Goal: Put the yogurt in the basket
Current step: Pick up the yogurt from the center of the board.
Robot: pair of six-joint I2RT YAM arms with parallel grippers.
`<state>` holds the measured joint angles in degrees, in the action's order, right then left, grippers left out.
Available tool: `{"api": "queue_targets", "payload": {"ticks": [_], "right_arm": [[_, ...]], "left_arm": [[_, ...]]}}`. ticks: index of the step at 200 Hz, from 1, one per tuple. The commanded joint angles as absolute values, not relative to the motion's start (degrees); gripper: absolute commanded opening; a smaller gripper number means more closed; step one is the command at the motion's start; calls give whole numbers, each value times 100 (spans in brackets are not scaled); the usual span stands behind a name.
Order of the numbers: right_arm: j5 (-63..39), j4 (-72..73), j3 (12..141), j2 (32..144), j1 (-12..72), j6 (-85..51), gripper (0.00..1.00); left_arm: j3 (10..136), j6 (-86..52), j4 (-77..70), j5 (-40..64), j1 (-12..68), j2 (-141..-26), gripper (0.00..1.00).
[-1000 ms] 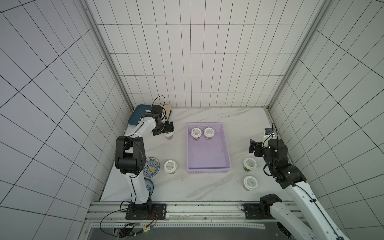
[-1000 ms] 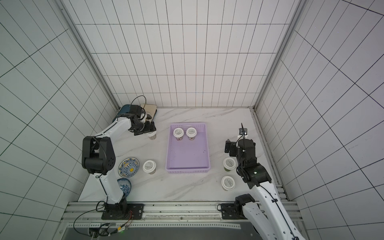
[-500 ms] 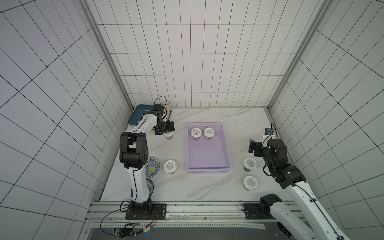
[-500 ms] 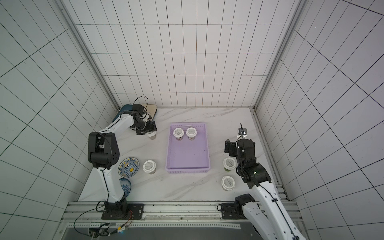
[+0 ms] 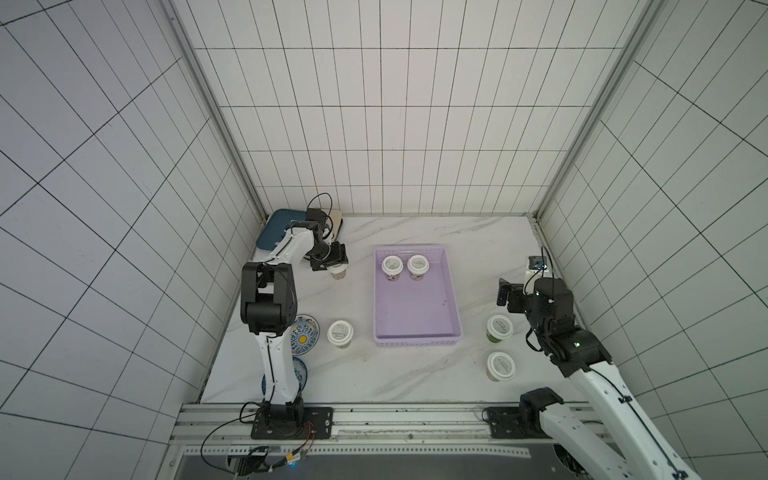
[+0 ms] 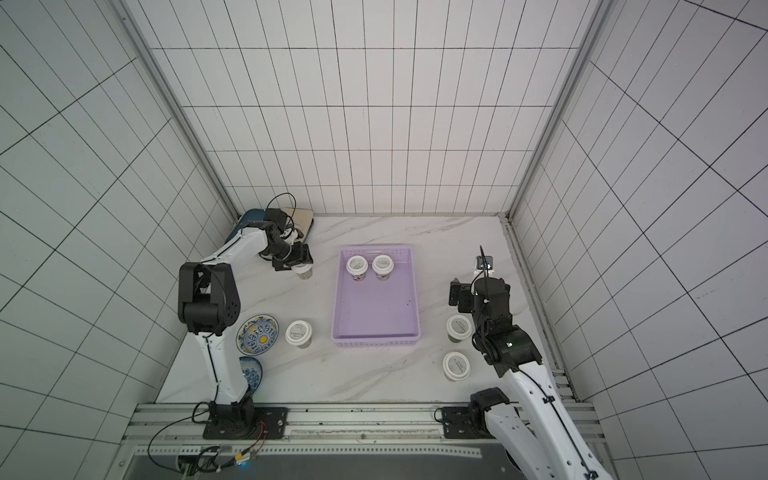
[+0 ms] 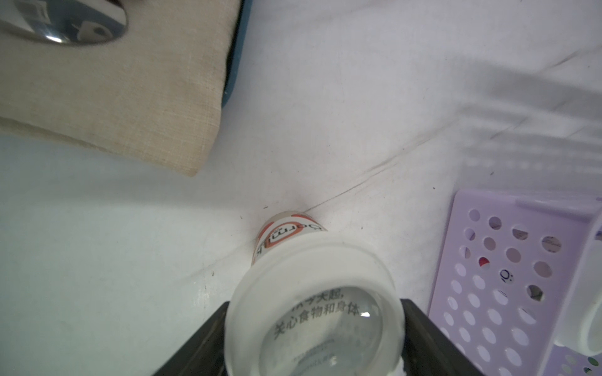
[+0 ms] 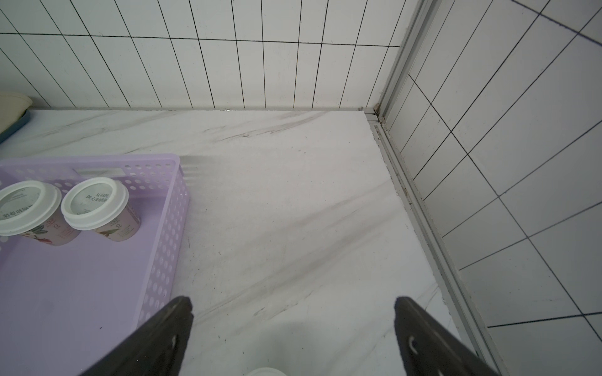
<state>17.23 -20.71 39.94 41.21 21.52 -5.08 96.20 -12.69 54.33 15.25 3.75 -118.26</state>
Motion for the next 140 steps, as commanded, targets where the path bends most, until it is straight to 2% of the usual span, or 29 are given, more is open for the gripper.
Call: {"api": "queue_targets", "payload": {"ticks": [1,140], "right_arm": [[1798,-1985,3879,4157,2206,-492,99],[1886,-1974,3875,4190,2206,-491,99]], "left_arm": [[9586,-1248,5391,1576,379,-11715,75],[8885,-1264,4919,1958,502,-10554,73]]}}
